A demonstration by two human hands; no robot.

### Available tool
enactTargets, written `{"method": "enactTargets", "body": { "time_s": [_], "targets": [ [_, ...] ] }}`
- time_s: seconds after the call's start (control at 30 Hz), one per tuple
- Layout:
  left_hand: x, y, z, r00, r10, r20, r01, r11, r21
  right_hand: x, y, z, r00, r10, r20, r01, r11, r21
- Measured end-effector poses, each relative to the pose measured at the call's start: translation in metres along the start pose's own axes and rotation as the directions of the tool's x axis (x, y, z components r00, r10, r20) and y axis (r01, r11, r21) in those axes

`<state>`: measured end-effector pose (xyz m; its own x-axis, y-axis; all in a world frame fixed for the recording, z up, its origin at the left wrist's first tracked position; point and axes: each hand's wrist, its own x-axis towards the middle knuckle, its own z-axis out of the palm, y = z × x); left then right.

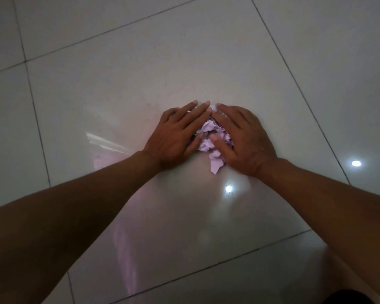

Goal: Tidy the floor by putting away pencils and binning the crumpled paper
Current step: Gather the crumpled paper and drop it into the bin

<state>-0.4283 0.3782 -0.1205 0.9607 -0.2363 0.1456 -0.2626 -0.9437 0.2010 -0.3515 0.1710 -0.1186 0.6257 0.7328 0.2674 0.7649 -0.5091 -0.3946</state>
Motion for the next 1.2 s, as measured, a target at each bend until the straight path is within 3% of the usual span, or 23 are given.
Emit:
{"method": "enactTargets", "body": {
  "time_s": [0.17,0.37,0.53,0.83,1.1,1.2],
  "targets": [
    [0.002,0.002,0.001,1.000,-0.013,-0.019,0.013,1.000,-0.009,-0.015,-0.007,-0.005,0.990,-0.051,0.131,0.059,0.997,-0.052],
    [0.004,0.006,0.000,0.999,-0.031,0.018,0.031,0.999,0.032,-0.014,-0.011,0.000,0.998,-0.007,0.069,0.020,0.980,-0.197],
    [0.003,0.007,-0.002,0.998,-0.028,0.063,0.022,0.995,0.095,-0.007,-0.012,-0.002,0.991,0.027,0.130,0.015,0.951,-0.309],
    [0.007,0.009,-0.002,0.998,-0.030,0.057,0.024,0.993,0.114,-0.001,-0.011,-0.003,0.996,0.054,0.076,-0.036,0.974,-0.224],
    [0.001,0.005,0.001,0.975,-0.198,-0.098,0.200,0.980,0.015,0.008,-0.015,-0.002,0.985,0.158,0.067,-0.144,0.974,-0.174],
    [-0.001,0.004,0.000,0.977,-0.179,-0.113,0.181,0.984,0.005,0.008,-0.016,-0.004,0.983,0.170,0.070,-0.158,0.977,-0.145]
  ]
}}
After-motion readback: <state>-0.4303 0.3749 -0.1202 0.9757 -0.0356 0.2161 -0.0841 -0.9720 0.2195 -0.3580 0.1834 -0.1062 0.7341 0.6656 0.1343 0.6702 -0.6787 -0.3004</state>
